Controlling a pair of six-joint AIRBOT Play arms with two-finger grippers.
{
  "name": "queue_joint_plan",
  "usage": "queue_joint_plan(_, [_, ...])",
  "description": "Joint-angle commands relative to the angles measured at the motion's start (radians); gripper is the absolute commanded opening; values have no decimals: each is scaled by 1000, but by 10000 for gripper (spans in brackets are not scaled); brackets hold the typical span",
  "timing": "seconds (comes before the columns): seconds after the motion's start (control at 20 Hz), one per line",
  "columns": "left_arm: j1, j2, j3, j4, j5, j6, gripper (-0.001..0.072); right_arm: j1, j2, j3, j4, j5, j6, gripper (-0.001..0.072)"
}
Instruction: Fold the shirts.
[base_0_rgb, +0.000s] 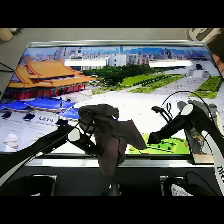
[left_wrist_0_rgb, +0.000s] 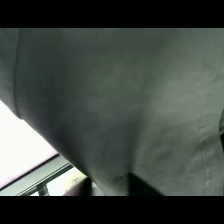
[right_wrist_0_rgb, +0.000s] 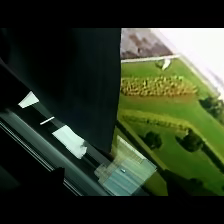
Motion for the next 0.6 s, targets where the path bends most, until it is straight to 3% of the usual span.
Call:
queue_joint_plan(0.0, [-2, -26, -5, -22, 40, 2, 19, 1, 0, -89, 91, -64, -32, 685])
queue_joint_plan(0.4, [-1, 108, -5, 48, 41, 11, 23, 1, -1, -189, 253, -161, -82, 668])
queue_joint_plan(0.55, [-1, 154, -5, 51, 45, 11, 23, 1, -27, -190, 286, -175, -82, 558])
